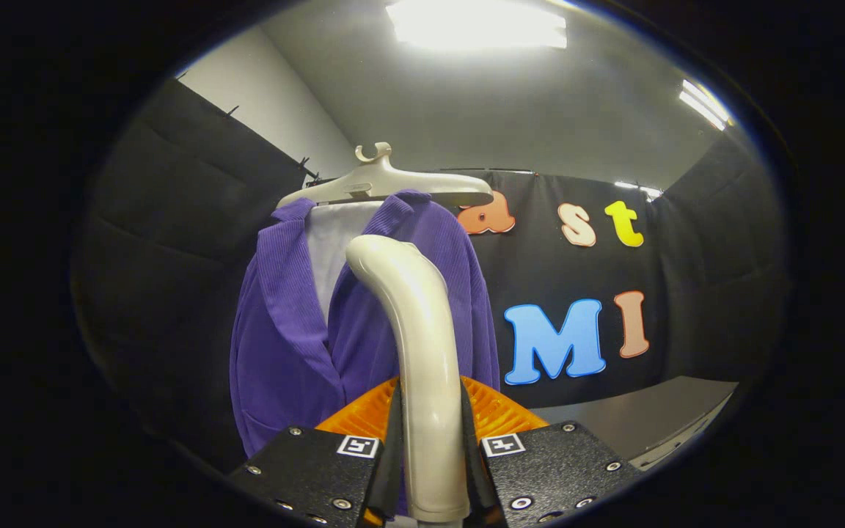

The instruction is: Iron the clothes twice with a garment steamer, once on the left side and once on the right side.

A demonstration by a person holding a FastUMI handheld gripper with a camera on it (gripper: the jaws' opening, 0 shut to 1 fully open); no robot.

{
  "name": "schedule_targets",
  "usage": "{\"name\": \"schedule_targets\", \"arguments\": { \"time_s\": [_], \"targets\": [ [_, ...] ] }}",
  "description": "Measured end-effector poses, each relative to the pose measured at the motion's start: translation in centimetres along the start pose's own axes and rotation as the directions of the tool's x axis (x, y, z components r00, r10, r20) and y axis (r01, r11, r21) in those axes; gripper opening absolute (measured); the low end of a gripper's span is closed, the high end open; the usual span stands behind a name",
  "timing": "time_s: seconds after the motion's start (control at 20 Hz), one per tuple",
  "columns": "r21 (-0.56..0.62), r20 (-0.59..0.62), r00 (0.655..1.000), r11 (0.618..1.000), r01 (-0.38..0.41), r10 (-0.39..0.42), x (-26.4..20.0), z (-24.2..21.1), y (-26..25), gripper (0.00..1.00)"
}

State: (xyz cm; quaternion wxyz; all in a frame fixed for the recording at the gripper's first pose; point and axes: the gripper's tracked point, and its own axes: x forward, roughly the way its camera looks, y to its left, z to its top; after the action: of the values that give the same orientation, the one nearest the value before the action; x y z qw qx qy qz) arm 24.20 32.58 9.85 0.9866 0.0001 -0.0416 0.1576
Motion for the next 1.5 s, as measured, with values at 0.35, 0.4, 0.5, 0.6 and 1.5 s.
{"name": "schedule_targets", "arguments": {
  "time_s": [0.35,0.4,0.5,0.6,1.5],
  "targets": [
    [-0.008,-0.074,0.997,1.000,-0.014,0.014,-2.1,-5.0,0.5,0.37],
    [-0.008,-0.085,0.996,1.000,-0.017,0.016,-2.4,-5.8,0.6,0.37],
    [-0.007,-0.110,0.994,1.000,-0.020,0.019,-3.1,-7.2,0.7,0.37],
    [0.001,-0.133,0.991,1.000,-0.019,0.019,-3.7,-8.6,0.7,0.37],
    [-0.014,-0.256,0.967,1.000,-0.006,0.002,-8.9,-19.2,0.6,0.37]
  ]
}}
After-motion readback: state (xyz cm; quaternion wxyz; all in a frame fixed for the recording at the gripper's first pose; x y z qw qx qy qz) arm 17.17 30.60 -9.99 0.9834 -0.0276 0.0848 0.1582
